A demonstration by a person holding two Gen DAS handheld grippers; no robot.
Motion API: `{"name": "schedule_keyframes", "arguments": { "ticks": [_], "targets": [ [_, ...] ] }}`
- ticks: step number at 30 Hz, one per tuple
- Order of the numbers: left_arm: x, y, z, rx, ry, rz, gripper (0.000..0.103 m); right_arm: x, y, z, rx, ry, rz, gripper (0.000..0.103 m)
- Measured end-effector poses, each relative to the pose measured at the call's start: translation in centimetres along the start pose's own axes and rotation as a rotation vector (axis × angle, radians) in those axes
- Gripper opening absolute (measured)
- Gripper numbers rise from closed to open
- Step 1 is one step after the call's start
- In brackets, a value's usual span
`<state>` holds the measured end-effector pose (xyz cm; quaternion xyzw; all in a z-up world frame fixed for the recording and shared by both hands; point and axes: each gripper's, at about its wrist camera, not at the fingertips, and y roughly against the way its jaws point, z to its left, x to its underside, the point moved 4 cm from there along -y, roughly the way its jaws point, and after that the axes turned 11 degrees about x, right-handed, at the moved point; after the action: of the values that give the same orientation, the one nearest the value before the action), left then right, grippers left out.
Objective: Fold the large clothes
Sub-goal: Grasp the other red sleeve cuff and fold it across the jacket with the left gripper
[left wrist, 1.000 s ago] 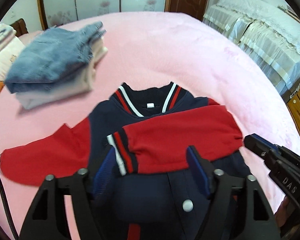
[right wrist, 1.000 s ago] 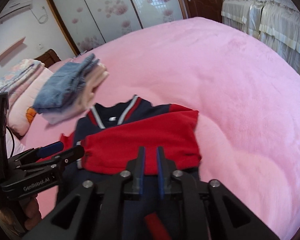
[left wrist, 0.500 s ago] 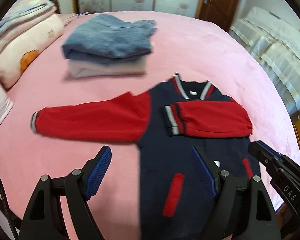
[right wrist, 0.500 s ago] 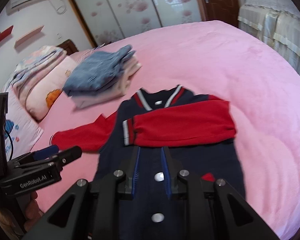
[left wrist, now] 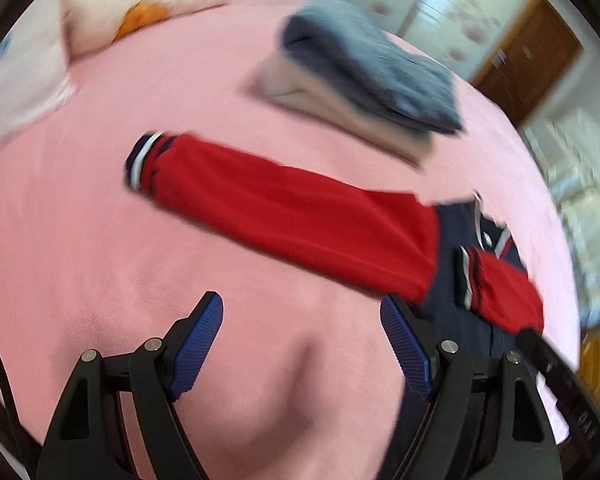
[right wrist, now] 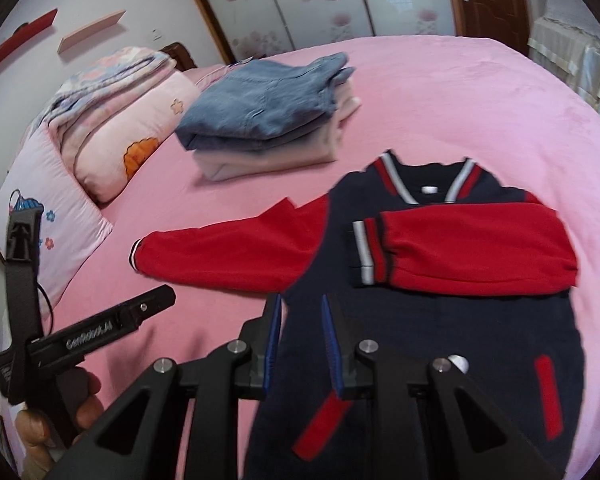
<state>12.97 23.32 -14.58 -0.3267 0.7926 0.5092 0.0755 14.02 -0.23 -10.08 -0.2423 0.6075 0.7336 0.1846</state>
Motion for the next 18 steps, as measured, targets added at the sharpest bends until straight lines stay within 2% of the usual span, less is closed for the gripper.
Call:
{"name": "schedule_keyframes", "arguments": {
  "ticks": [8, 12, 13, 14, 15, 16, 18],
  "targets": [
    [-2.3, -3.5, 7.4, 0.148, 0.295, -0.083, 0.079, -0.4, -3.8, 3.1, -0.029, 0.030, 0.036, 0.021],
    [-2.7, -4.5, 8.6, 0.179, 0.364, -0.127, 0.076, -0.5, -4.4, 3.2, -0.027, 0.032, 0.034, 0.021],
    [-3.0, -4.7, 8.6, 0.157, 0.360, -0.146, 0.071, -0.5, -4.5, 3.1, -0.024, 0.031, 0.035, 0.021],
    [-3.2, -4.9, 8.5, 0.137, 0.355, -0.154, 0.051, -0.5, -4.8, 2.9, -0.022, 0.024, 0.040, 0.021],
    [-3.6, -5.2, 8.5, 0.119, 0.347, -0.159, 0.019, -0.5, -4.9, 2.7, -0.023, 0.018, 0.044, 0.021],
    [-4.0, -5.5, 8.5, 0.100, 0.347, -0.151, 0.007, -0.5, -5.1, 2.2, -0.023, 0.006, 0.049, 0.021],
    [-4.5, -5.7, 8.3, 0.073, 0.363, -0.152, 0.004, -0.3, -5.2, 1.4, -0.022, -0.011, 0.051, 0.021]
  ]
}}
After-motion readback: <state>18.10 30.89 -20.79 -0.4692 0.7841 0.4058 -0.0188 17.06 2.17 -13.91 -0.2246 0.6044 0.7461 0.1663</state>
